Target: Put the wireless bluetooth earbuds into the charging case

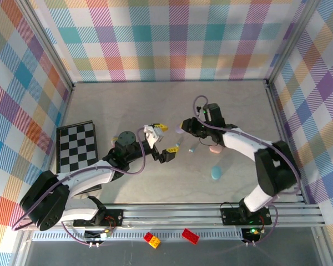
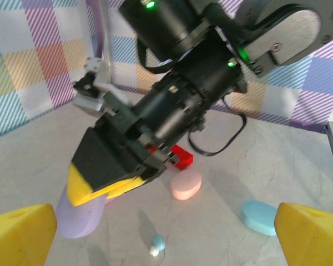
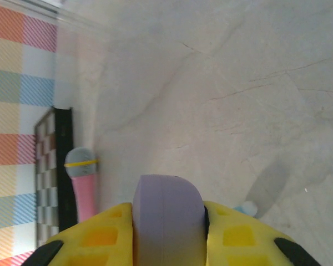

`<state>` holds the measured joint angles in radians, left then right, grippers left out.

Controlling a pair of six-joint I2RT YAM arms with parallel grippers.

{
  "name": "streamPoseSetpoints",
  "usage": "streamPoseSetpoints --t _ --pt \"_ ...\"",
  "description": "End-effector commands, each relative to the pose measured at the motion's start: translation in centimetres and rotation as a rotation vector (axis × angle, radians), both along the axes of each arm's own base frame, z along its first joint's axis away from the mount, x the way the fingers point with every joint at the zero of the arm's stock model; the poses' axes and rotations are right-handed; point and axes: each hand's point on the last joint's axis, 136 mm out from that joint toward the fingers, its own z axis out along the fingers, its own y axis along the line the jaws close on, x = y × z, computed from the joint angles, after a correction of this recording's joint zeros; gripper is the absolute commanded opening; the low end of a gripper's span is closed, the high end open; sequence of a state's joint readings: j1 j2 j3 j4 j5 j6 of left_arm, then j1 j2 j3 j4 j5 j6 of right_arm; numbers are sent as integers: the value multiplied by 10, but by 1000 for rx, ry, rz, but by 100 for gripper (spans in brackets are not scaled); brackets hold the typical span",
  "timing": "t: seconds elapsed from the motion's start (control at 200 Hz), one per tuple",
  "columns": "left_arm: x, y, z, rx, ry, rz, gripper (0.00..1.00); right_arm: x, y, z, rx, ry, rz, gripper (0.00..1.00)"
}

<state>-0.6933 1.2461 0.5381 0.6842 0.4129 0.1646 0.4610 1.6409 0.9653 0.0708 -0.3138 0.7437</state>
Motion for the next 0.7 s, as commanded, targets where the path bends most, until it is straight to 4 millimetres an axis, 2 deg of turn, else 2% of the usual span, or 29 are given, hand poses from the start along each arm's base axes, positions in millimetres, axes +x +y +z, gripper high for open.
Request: streamPoseSetpoints --t 0.0,0.23,0.345,0.405,0.53,0.61,0.695 --pt "-6 6 -10 13 51 18 100 24 17 -4 -26 -75 15 23" --pt "-10 10 -18 24 76 21 100 43 48 -56 -69 36 31 24" --pt "-10 11 -20 38 79 23 100 49 58 -67 -72 55 42 29" --pt "-10 11 -20 41 79 26 100 53 58 -67 -85 49 39 34" --pt "-9 14 -20 38 86 42 100 56 50 -58 -163 -2 47 53" --pt "-8 14 -19 35 101 51 100 56 38 -41 -238 -62 52 63" --pt "-8 14 -18 30 108 50 100 51 18 -23 -336 -118 44 69"
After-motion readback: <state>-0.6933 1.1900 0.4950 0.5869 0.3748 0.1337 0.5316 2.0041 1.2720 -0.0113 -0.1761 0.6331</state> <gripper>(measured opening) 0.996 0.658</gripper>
